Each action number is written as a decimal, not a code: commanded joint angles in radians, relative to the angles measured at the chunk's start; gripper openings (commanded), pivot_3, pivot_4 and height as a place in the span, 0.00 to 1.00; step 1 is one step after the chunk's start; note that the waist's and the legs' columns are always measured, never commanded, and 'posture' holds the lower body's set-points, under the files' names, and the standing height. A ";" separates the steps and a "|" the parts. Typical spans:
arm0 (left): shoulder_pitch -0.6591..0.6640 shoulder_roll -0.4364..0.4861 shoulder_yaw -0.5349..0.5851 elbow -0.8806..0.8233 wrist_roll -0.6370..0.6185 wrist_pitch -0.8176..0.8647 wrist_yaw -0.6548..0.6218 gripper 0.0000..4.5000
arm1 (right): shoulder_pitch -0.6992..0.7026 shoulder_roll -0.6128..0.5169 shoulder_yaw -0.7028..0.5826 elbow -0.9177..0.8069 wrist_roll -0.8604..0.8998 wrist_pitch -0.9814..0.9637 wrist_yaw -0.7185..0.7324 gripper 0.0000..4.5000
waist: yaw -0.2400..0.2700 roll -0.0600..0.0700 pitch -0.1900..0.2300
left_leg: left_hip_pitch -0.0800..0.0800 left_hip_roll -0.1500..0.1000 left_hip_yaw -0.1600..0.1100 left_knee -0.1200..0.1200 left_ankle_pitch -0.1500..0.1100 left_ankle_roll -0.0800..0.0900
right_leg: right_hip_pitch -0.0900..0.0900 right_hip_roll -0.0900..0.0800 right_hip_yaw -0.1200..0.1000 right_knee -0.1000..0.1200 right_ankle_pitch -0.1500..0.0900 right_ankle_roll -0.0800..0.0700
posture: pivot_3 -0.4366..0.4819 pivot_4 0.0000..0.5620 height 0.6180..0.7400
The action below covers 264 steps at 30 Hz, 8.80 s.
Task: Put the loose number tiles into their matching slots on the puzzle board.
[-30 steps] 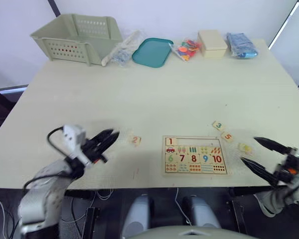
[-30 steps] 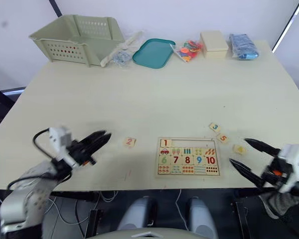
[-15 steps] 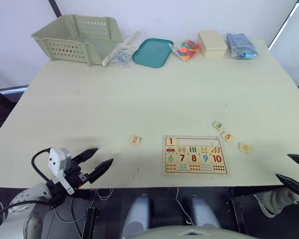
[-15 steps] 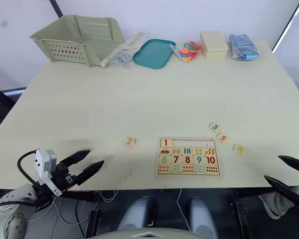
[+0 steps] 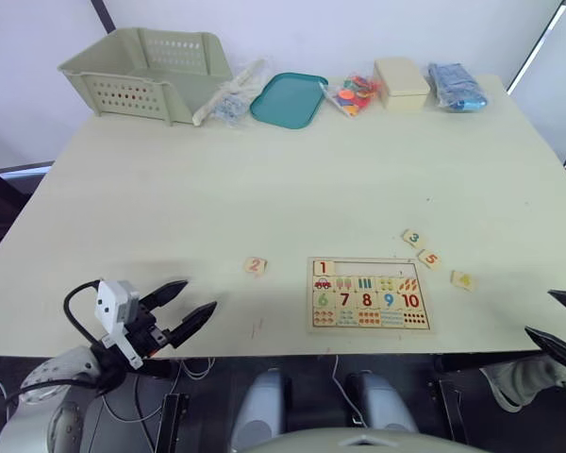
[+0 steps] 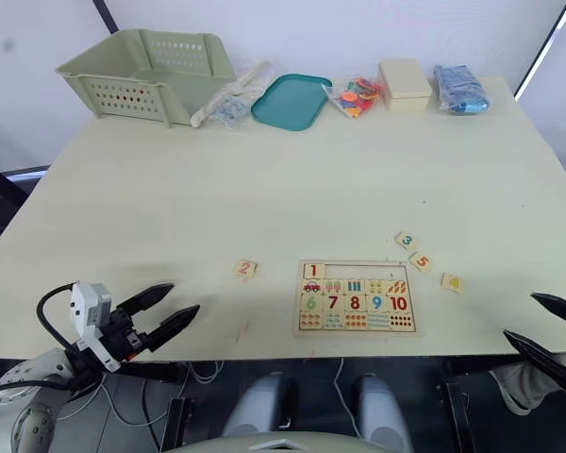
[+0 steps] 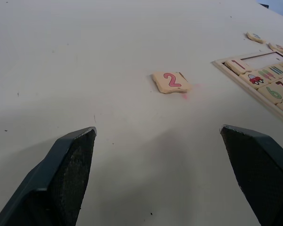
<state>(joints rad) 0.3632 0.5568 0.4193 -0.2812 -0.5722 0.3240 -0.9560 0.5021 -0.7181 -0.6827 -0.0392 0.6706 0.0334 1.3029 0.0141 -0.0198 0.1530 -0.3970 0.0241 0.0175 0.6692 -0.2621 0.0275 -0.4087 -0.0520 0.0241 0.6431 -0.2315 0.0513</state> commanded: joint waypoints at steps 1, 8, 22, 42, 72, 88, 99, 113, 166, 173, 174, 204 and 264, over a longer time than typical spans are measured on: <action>0.002 0.010 -0.004 -0.027 -0.009 -0.006 0.007 0.99 | 0.011 0.010 -0.024 -0.039 0.013 -0.004 -0.006 1.00 | 0.000 0.000 0.000 | 0.000 0.000 0.000 0.000 0.000 0.000 | 0.000 0.000 0.000 0.000 0.000 0.000 | 0.48 0.27 1.00; -0.005 0.014 -0.020 -0.029 -0.007 -0.003 0.012 0.99 | 0.010 0.022 -0.021 -0.042 0.008 -0.006 -0.011 1.00 | 0.000 0.000 0.000 | 0.000 0.000 0.000 0.000 0.000 0.000 | 0.000 0.000 0.000 0.000 0.000 0.000 | 0.48 0.27 1.00; -0.130 0.226 -0.031 0.060 -0.025 0.011 -0.177 0.99 | -0.027 -0.005 0.029 -0.177 0.051 0.037 0.012 1.00 | 0.000 0.000 0.000 | 0.000 0.000 0.000 0.000 0.000 0.000 | 0.000 0.000 -0.001 0.000 0.000 0.000 | 0.48 0.27 1.00; -0.809 0.419 -0.492 0.525 0.283 -0.262 -0.652 0.99 | 0.066 -0.032 0.006 -0.482 0.110 0.123 0.011 1.00 | 0.000 0.000 0.001 | -0.001 0.000 0.000 0.000 0.000 0.000 | 0.000 0.002 0.000 0.000 0.001 0.001 | 0.48 0.27 1.00; -1.163 0.216 -0.813 1.022 0.429 -0.630 -0.658 0.66 | 0.110 0.040 0.024 -0.530 0.085 0.073 -0.032 1.00 | 0.000 -0.001 0.001 | -0.002 0.000 -0.001 0.001 0.000 0.000 | -0.001 0.002 0.000 0.000 0.003 0.005 | 0.48 0.27 1.00; -1.147 0.231 -0.836 1.034 0.407 -0.679 -0.658 0.23 | 0.120 0.042 0.032 -0.543 0.082 0.075 -0.051 1.00 | 0.000 -0.001 0.001 | -0.002 0.000 -0.001 0.001 0.000 0.000 | -0.001 0.002 0.000 0.000 0.003 0.005 | 0.48 0.27 1.00; -1.068 0.363 -0.728 0.562 0.350 -0.309 -0.638 0.23 | 0.130 0.056 0.024 -0.570 0.085 0.073 -0.081 1.00 | 0.000 -0.001 0.001 | -0.003 0.001 -0.001 0.001 0.000 0.000 | -0.001 0.002 0.000 0.001 0.003 0.004 | 0.48 0.27 1.00; -1.259 0.375 -0.903 -0.055 0.475 0.584 -0.426 0.23 | 0.129 0.058 0.009 -0.560 0.096 0.053 -0.078 1.00 | -0.007 -0.001 0.001 | -0.001 0.000 -0.002 0.001 0.000 0.000 | 0.000 0.004 0.001 0.001 0.002 0.005 | 0.48 0.27 1.00; -1.606 -0.184 -1.250 0.108 0.185 1.290 0.232 0.23 | 0.173 0.126 0.023 -0.548 0.065 -0.029 -0.086 1.00 | 0.000 0.000 0.002 | -0.003 -0.002 -0.003 0.002 0.000 0.000 | -0.001 0.004 0.004 0.001 -0.001 0.004 | 0.48 0.27 1.00; -1.593 -0.197 -1.243 0.122 0.143 1.290 0.308 0.23 | 0.177 0.125 0.023 -0.549 0.066 -0.029 -0.091 1.00 | 0.000 0.000 0.002 | -0.003 -0.002 -0.003 0.002 0.000 0.000 | -0.001 0.004 0.004 0.001 -0.001 0.004 | 0.48 0.27 1.00; -1.591 -0.199 -1.242 0.123 0.141 1.290 0.317 0.23 | 0.177 0.124 0.023 -0.549 0.066 -0.028 -0.091 1.00 | 0.000 0.000 0.002 | -0.003 -0.002 -0.003 0.002 0.000 0.000 | -0.001 0.004 0.004 0.001 -0.001 0.004 | 0.48 0.27 1.00; -1.574 -0.208 -1.241 0.138 0.094 1.290 0.414 0.23 | 0.200 0.127 0.019 -0.568 0.071 -0.026 -0.114 1.00 | 0.000 0.000 0.002 | -0.003 -0.002 -0.003 0.002 0.000 0.000 | -0.001 0.004 0.004 0.001 -0.001 0.003 | 0.48 0.27 1.00; -1.549 -0.227 -1.236 0.139 0.093 1.290 0.446 0.23 | 0.221 0.147 0.028 -0.574 0.070 -0.035 -0.109 1.00 | 0.000 0.000 0.002 | -0.003 -0.002 -0.003 0.002 0.000 0.000 | -0.001 0.004 0.004 0.001 -0.001 0.003 | 0.48 0.27 1.00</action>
<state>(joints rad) -1.1800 0.3381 -0.8431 -0.1319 -0.4837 1.6102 -0.5156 0.7149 -0.5730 -0.6445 -0.5847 0.7265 0.0161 1.1923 0.0142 -0.0196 0.1551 -0.3999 0.0221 0.0142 0.6707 -0.2621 0.0278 -0.4093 -0.0484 0.0282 0.6443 -0.2329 0.0542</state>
